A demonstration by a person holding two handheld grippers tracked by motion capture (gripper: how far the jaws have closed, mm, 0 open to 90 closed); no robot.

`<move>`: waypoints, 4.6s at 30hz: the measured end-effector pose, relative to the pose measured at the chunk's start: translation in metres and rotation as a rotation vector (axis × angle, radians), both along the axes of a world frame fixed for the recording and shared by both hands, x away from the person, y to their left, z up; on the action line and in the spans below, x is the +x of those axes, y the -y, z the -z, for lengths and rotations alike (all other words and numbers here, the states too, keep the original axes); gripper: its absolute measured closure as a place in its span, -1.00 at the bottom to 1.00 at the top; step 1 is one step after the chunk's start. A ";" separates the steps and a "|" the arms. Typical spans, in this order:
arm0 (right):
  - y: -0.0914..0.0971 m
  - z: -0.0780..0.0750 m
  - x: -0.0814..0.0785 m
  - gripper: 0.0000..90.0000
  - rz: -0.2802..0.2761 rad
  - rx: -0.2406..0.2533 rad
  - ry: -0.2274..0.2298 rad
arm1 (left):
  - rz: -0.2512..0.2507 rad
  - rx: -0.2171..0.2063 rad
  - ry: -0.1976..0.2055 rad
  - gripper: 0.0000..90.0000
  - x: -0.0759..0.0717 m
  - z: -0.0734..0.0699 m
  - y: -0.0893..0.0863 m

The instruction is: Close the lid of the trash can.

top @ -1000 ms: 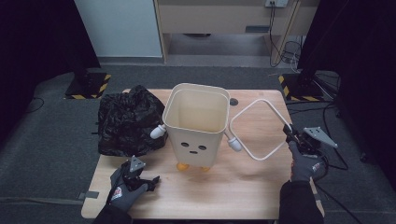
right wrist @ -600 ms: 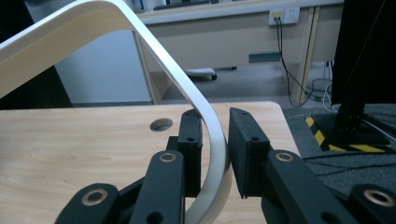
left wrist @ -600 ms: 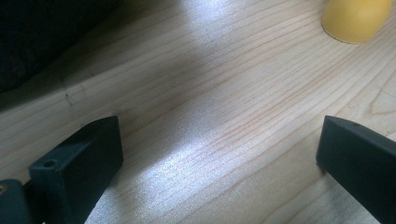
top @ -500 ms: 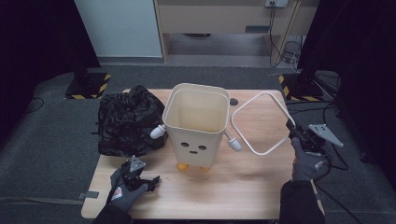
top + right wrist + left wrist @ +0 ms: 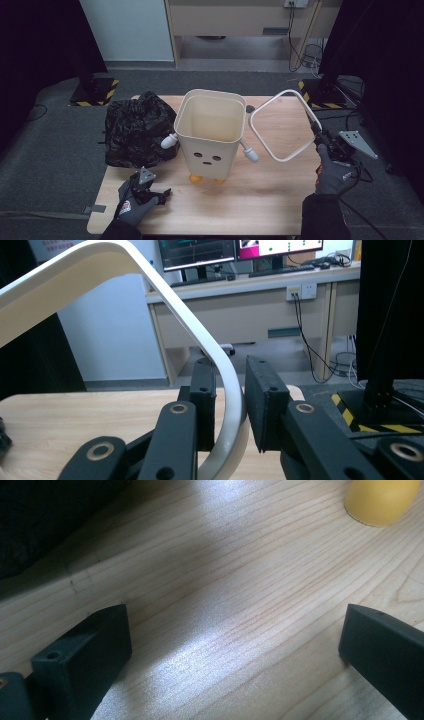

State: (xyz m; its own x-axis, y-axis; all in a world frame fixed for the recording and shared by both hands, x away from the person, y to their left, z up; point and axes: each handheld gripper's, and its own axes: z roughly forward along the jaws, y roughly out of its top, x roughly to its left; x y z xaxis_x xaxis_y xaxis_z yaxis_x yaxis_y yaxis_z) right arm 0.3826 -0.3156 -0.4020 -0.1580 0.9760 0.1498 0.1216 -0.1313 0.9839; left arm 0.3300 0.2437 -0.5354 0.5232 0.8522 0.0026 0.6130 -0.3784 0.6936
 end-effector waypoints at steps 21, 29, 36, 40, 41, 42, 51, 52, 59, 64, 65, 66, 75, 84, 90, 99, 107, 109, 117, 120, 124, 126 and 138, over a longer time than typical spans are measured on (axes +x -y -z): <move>-0.004 -0.030 -0.015 0.67 -0.011 0.036 0.117 | 0.000 0.000 0.000 -1.00 0.000 0.000 0.000; -0.005 -0.039 -0.019 0.67 -0.019 0.042 0.142 | -0.004 -0.005 0.004 -1.00 0.001 0.000 0.001; -0.007 -0.057 -0.020 0.67 -0.047 0.042 0.176 | -0.004 -0.005 0.003 -1.00 0.001 0.000 0.001; -0.010 -0.066 -0.019 0.67 -0.071 0.048 0.181 | -0.004 -0.004 0.003 -1.00 0.001 0.000 0.001; -0.011 -0.067 -0.019 0.67 -0.074 0.047 0.184 | -0.004 -0.004 0.003 -1.00 0.001 0.000 0.001; -0.012 -0.069 -0.018 0.67 -0.081 0.049 0.187 | -0.004 -0.004 0.004 -1.00 0.001 0.000 0.001; -0.024 -0.085 -0.012 0.67 -0.126 0.050 0.196 | -0.004 -0.004 0.003 -1.00 0.001 0.000 0.001; -0.026 -0.086 -0.011 0.67 -0.130 0.049 0.197 | -0.004 -0.004 0.003 -1.00 0.001 0.000 0.001; -0.036 -0.096 -0.006 0.68 -0.176 0.049 0.203 | -0.004 -0.004 0.003 -1.00 0.001 0.000 0.001; -0.044 -0.103 -0.003 0.69 -0.210 0.047 0.205 | -0.004 -0.004 0.003 -1.00 0.001 0.000 0.001; -0.046 -0.104 -0.003 0.68 -0.218 0.045 0.205 | -0.004 -0.004 0.003 -1.00 0.001 0.000 0.001; -0.048 -0.105 -0.002 0.69 -0.225 0.044 0.206 | -0.004 -0.004 0.003 -1.00 0.001 0.000 0.001; -0.061 -0.115 0.004 0.69 -0.282 0.042 0.203 | -0.006 -0.003 0.004 -1.00 0.001 0.000 0.001; -0.079 -0.124 0.007 0.69 -0.342 0.053 0.208 | -0.006 -0.003 0.004 -1.00 0.001 0.000 0.001; -0.089 -0.126 0.011 0.69 -0.372 0.046 0.199 | -0.005 -0.003 0.004 -1.00 0.001 0.000 0.001; -0.106 -0.126 0.018 0.69 -0.411 0.044 0.183 | -0.004 -0.004 0.003 -1.00 0.001 0.000 0.001; -0.119 -0.126 0.025 0.69 -0.439 0.052 0.162 | -0.004 -0.004 0.003 -1.00 0.001 0.000 0.001; -0.121 -0.125 0.027 0.69 -0.443 0.056 0.154 | -0.004 -0.004 0.003 -1.00 0.001 0.000 0.001; -0.130 -0.120 0.035 0.69 -0.456 0.056 0.127 | -0.004 -0.004 0.003 -1.00 0.001 0.000 0.001; -0.133 -0.119 0.038 0.69 -0.462 0.058 0.123 | -0.004 -0.004 0.003 -1.00 0.001 0.000 0.001; -0.139 -0.120 0.041 0.69 -0.469 0.045 0.116 | -0.004 -0.004 0.002 -1.00 0.001 0.000 0.001; -0.142 -0.121 0.043 0.69 -0.472 0.039 0.112 | -0.004 -0.004 0.003 -1.00 0.001 0.000 0.001; -0.160 -0.114 0.055 0.69 -0.509 0.024 0.059 | -0.004 -0.004 0.003 -1.00 0.001 0.000 0.001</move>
